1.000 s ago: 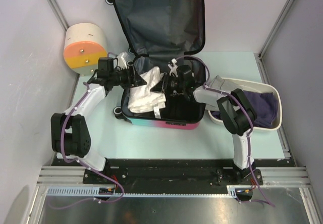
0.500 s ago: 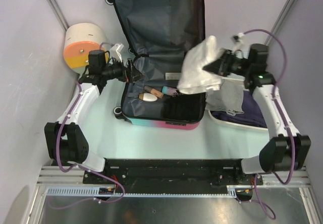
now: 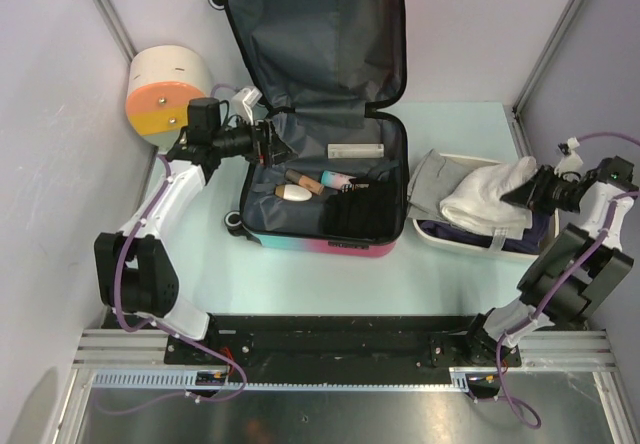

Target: Open, take out, and arrange the luggage

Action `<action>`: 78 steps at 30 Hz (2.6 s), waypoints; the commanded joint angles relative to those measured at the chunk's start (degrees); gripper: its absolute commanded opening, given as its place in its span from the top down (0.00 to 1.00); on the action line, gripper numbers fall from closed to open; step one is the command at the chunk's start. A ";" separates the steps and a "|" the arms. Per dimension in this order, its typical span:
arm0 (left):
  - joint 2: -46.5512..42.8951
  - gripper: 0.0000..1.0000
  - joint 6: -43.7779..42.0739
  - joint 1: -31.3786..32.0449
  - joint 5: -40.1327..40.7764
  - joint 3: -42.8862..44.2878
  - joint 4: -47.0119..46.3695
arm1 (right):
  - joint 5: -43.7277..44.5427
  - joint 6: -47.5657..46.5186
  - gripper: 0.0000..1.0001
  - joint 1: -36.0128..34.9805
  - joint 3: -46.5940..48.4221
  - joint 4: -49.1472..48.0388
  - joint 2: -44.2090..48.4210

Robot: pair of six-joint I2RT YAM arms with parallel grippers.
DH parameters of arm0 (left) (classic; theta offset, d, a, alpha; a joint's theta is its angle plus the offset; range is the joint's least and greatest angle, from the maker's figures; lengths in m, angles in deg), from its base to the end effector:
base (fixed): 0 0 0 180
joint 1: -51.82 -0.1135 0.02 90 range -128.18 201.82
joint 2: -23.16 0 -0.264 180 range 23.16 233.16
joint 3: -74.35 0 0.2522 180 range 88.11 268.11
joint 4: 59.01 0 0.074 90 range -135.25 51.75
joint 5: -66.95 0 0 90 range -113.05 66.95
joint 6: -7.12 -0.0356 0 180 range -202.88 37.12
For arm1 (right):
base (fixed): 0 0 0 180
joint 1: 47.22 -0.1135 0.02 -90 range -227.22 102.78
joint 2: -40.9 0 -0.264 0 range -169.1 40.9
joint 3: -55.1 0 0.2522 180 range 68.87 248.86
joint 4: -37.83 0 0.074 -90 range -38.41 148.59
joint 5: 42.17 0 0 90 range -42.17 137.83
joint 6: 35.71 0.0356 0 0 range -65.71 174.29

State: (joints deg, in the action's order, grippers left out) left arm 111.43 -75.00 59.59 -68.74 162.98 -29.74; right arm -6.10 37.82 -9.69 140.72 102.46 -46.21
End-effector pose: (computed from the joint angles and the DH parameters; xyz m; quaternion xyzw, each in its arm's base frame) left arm 0.3441 -0.0727 0.3312 0.1965 0.7939 -0.3950 0.4185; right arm 0.2533 -0.1583 0.2838 0.0671 0.8745 0.3116 0.3657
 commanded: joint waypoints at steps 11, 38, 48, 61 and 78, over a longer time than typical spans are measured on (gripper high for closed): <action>-2.40 0.00 -7.78 2.24 5.22 -2.80 0.31 | 19.36 -21.23 0.61 0.35 0.74 -4.20 -9.05; 27.03 0.00 13.74 22.64 9.84 7.04 1.02 | 22.55 6.53 0.08 -34.46 3.20 -14.22 12.76; 31.25 0.00 18.75 24.13 4.11 5.72 -10.50 | 21.32 9.96 0.09 -35.87 3.12 -15.98 10.12; 31.27 0.81 15.24 23.61 9.22 5.38 -10.59 | 18.25 12.69 0.10 -41.84 2.94 -16.94 7.05; 17.38 1.00 11.37 9.02 8.34 -9.74 -9.27 | 22.11 28.41 0.10 -59.42 0.83 -30.30 -7.45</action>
State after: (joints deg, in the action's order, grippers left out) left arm 131.71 -61.72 69.47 -59.85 154.24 -39.36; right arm 14.16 59.85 -66.78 141.70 77.63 -50.52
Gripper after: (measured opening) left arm 0.053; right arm 0.904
